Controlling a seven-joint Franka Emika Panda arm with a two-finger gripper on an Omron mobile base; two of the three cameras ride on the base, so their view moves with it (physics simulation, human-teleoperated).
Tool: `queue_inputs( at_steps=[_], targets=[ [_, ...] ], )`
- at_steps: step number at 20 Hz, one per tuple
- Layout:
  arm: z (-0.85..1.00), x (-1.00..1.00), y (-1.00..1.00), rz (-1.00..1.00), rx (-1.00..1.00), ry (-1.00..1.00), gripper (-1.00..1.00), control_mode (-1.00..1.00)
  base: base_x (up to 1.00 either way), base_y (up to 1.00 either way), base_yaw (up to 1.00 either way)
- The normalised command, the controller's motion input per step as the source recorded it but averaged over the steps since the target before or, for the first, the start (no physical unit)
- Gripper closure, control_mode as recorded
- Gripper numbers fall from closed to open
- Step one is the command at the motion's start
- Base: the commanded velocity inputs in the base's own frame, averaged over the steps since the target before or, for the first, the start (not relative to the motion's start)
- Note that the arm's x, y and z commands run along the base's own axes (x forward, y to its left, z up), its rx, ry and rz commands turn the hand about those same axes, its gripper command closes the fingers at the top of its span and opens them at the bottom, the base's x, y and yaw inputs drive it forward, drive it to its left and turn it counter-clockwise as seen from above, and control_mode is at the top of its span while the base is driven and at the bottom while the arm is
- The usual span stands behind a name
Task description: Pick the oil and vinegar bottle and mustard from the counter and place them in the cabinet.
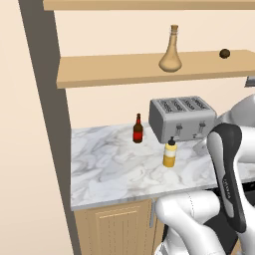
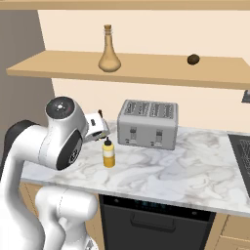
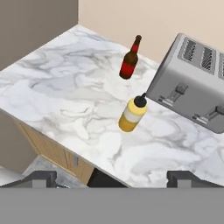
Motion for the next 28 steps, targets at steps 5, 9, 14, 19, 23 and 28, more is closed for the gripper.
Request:
queue_inputs(
  at_steps=[5, 9, 14, 19, 23, 28],
  targets=[
    [-0.4, 0.0, 0.0, -0.01, 0.06, 0.02, -1.0, -1.0, 0.0, 0.0, 0.0],
    [-0.35, 0.07, 0.0, -0.02, 0.06, 0.01, -1.0, -1.0, 0.0, 0.0, 0.0],
    [-0.31, 0.28, 0.0, -0.07, 0.07, 0.04, -1.0, -1.0, 0.0, 0.0, 0.0],
    [-0.33, 0.43, 0.0, -0.06, 0.08, 0.08, -1.0, -1.0, 0.0, 0.0, 0.0],
    [-0.31, 0.41, 0.0, -0.04, 0.07, 0.07, -1.0, -1.0, 0.0, 0.0, 0.0],
    [-0.2, 0.33, 0.0, -0.01, 0.03, 0.02, -1.0, -1.0, 0.0, 0.0, 0.0]
  ],
)
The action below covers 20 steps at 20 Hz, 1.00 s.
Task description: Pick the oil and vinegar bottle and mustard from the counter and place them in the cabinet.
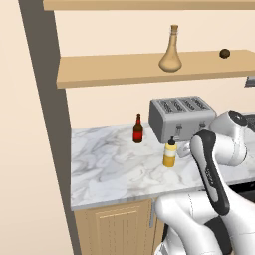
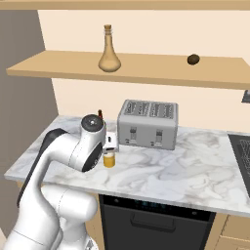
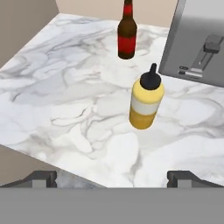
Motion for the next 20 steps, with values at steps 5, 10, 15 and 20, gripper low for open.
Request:
queue_inputs(
  at_steps=[5, 10, 15, 20],
  targets=[
    [-0.12, 0.26, 0.0, 0.0, 0.0, 0.0, -1.0, -1.0, 0.0, 0.0, 0.0],
    [-0.1, 0.21, 0.01, 0.0, 0.0, 0.0, -1.0, -1.0, 0.0, 0.0, 0.0],
    [-0.08, 0.22, 0.02, 0.0, 0.0, 0.0, -1.0, -1.0, 0.0, 0.0, 0.0],
    [-0.08, 0.19, 0.01, 0.0, 0.0, 0.0, -1.0, -1.0, 0.0, 0.0, 0.0]
  ],
)
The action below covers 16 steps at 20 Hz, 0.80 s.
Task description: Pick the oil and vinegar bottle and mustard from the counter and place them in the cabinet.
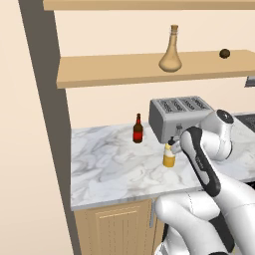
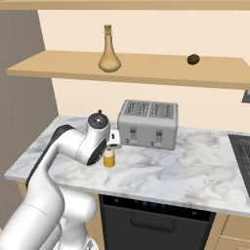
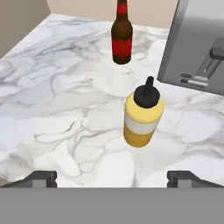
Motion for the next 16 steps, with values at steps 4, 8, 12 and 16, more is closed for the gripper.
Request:
queue_inputs(
  at_steps=[4, 8, 12, 16],
  targets=[
    [-0.12, 0.15, 0.0, 0.0, 0.0, 0.0, -1.0, -1.0, 0.0, 0.0, 0.0],
    [-0.19, 0.18, 0.0, 0.0, 0.0, 0.0, -1.0, -1.0, 0.0, 0.0, 0.0],
    [-0.26, 0.18, 0.0, 0.0, 0.0, 0.0, -1.0, -1.0, 0.0, 0.0, 0.0],
    [-0.22, 0.19, 0.0, 0.0, 0.0, 0.0, -1.0, -1.0, 0.0, 0.0, 0.0]
  ],
)
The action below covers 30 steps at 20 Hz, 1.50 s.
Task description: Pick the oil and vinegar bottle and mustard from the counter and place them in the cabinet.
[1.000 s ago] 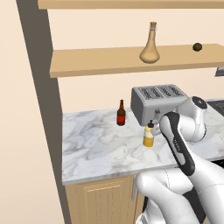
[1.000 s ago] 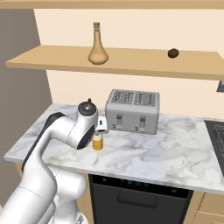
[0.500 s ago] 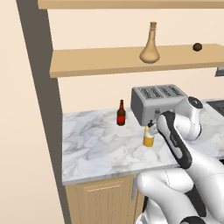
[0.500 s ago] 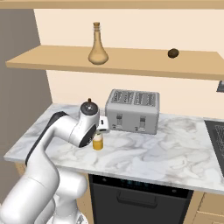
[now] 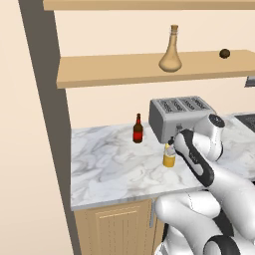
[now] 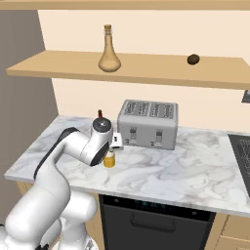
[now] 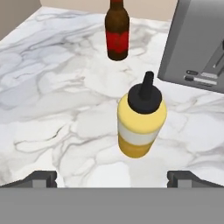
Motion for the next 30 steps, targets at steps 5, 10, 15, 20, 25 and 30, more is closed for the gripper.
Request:
queue_inputs(
  at_steps=[5, 10, 15, 20, 25, 30],
  targets=[
    [-0.15, 0.2, 0.0, 0.0, 0.0, 0.0, -1.0, -1.0, 0.0, 0.0, 0.0],
    [-0.14, 0.2, 0.0, 0.0, 0.0, 0.0, -1.0, -1.0, 0.0, 0.0, 0.0],
    [-0.12, 0.21, 0.0, 0.0, 0.0, 0.0, -1.0, -1.0, 0.0, 0.0, 0.0],
    [-0.12, 0.22, 0.0, 0.0, 0.0, 0.0, -1.0, -1.0, 0.0, 0.0, 0.0],
    [-0.11, 0.23, 0.0, 0.0, 0.0, 0.0, -1.0, -1.0, 0.0, 0.0, 0.0],
    [-0.13, 0.22, 0.0, 0.0, 0.0, 0.0, -1.0, -1.0, 0.0, 0.0, 0.0]
  ],
)
